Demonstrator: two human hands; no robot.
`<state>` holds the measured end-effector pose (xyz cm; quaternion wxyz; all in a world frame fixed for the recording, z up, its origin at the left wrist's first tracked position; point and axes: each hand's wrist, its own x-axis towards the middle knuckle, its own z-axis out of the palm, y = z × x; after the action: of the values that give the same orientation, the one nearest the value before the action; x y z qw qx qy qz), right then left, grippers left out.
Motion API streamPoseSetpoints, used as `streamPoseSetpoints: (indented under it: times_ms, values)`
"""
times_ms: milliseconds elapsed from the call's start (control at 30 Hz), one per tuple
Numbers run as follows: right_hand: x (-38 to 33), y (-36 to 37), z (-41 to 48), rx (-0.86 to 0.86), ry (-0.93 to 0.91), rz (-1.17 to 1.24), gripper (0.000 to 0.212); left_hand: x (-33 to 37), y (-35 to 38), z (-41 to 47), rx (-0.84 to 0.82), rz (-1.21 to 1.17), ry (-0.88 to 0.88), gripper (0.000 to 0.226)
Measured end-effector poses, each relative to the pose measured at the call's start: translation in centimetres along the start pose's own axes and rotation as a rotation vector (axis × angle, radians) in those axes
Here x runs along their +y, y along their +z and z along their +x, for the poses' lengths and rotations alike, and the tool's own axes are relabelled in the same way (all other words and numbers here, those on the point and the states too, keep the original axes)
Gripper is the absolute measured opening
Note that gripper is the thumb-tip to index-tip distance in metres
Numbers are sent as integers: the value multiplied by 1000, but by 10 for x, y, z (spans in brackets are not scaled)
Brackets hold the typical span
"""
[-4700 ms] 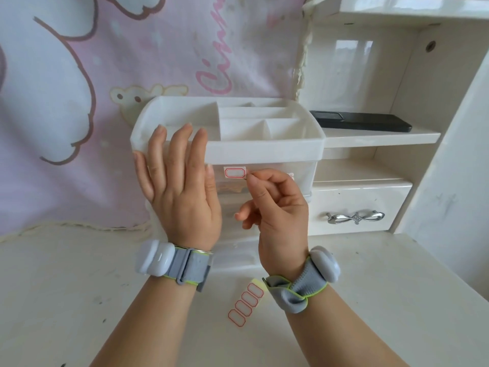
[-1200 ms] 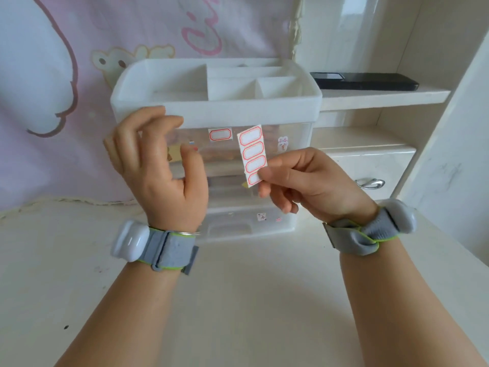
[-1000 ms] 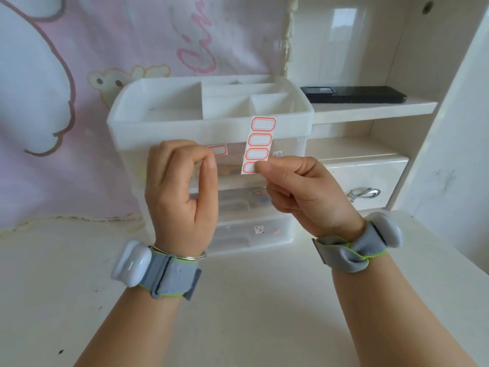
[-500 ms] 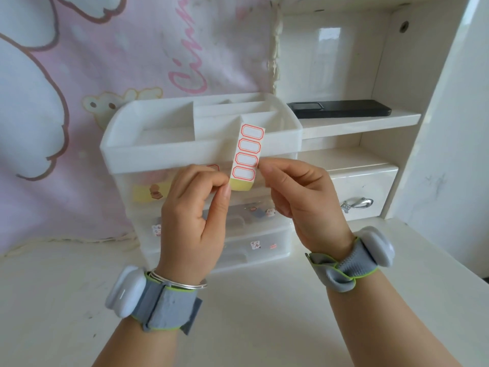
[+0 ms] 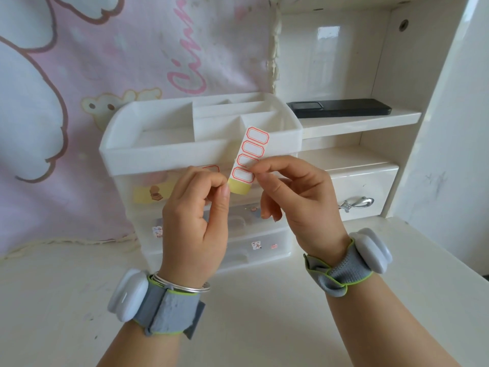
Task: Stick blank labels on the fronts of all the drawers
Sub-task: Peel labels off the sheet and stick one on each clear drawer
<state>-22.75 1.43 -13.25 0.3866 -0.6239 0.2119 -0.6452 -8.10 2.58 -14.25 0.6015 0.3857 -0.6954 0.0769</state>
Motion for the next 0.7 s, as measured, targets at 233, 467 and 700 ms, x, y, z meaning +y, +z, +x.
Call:
streamPoseSetpoints:
  times_ms: [233, 467, 700]
  values:
    - [-1, 2, 1, -47, 24, -112, 31, -1, 0, 0, 0, 75, 32, 17]
    - [0, 3, 2, -8, 4, -141, 32, 1, -1, 0, 1, 100, 29, 15]
    - [2, 4, 0, 10, -6, -129, 29, 3, -2, 1, 19, 124, 41, 13]
